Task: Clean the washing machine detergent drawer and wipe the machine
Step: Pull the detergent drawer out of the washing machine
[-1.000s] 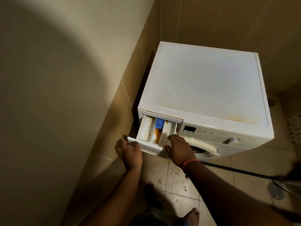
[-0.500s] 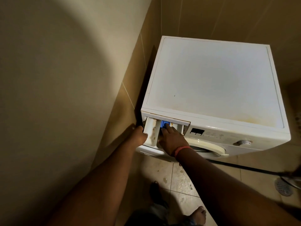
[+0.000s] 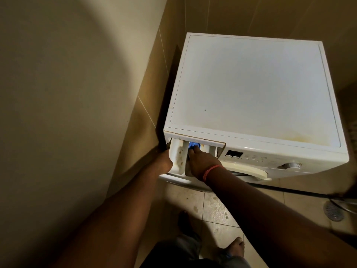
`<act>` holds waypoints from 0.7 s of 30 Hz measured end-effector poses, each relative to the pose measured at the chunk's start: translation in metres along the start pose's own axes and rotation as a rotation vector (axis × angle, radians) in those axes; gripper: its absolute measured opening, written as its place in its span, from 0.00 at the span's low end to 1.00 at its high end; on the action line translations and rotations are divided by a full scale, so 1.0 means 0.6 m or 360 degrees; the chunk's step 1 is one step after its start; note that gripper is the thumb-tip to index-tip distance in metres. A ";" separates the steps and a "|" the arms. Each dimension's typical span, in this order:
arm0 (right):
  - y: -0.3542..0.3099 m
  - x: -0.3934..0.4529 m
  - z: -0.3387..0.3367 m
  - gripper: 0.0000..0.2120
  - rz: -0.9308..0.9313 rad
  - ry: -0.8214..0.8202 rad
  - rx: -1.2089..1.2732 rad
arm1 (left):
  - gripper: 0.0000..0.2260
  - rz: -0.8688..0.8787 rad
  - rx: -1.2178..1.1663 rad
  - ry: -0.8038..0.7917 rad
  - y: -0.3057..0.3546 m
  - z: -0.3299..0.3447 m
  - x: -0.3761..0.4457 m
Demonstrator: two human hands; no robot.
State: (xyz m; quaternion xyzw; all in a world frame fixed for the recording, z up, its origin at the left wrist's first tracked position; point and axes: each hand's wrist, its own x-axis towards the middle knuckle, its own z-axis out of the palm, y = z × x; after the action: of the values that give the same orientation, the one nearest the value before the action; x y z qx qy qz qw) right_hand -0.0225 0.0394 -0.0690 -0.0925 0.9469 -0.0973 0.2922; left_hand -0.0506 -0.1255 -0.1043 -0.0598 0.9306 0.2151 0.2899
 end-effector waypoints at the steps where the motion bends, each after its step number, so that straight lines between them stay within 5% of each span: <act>1: -0.001 0.001 -0.001 0.29 -0.0003 -0.0016 -0.0011 | 0.23 0.0010 0.0009 0.0005 -0.001 0.000 0.000; 21: 0.025 -0.074 0.048 0.29 -0.0258 0.0063 0.0045 | 0.24 -0.0183 -0.0289 -0.0112 -0.017 0.077 -0.068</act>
State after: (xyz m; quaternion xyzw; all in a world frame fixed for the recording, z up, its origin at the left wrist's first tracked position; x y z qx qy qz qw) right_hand 0.0284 0.0604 -0.0723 -0.1628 0.9404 -0.1359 0.2658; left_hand 0.0094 -0.1148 -0.1191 -0.1316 0.8916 0.2836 0.3276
